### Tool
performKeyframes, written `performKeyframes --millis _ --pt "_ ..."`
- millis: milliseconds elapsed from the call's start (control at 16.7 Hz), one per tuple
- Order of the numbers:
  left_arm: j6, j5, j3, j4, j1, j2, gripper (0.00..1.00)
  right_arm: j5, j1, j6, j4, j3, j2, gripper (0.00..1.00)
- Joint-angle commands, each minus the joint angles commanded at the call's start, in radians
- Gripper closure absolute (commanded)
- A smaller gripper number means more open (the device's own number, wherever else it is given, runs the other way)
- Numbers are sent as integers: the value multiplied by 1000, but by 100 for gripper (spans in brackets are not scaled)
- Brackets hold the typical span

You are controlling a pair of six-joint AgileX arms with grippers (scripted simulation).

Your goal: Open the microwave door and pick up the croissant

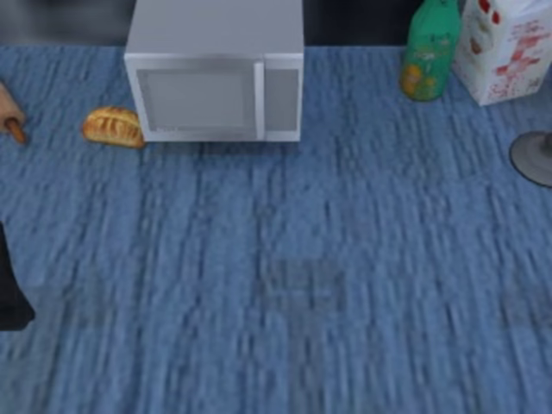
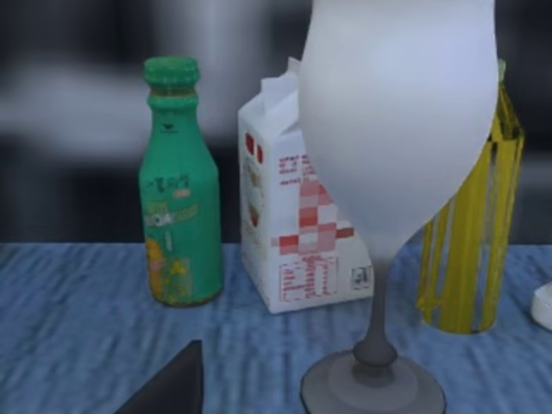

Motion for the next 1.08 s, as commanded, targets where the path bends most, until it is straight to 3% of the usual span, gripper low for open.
performKeyframes --millis 240,480,1080 --pt "-11 -7 30 -10 -13 31 0 0 0 0 0 0 0 0" --pt "-71 -51 205 -68 -85 220 0 0 0 0 0 0 0 0" --pt "-325 -239 972 -319 -386 1201 0 0 0 0 0 0 0 0"
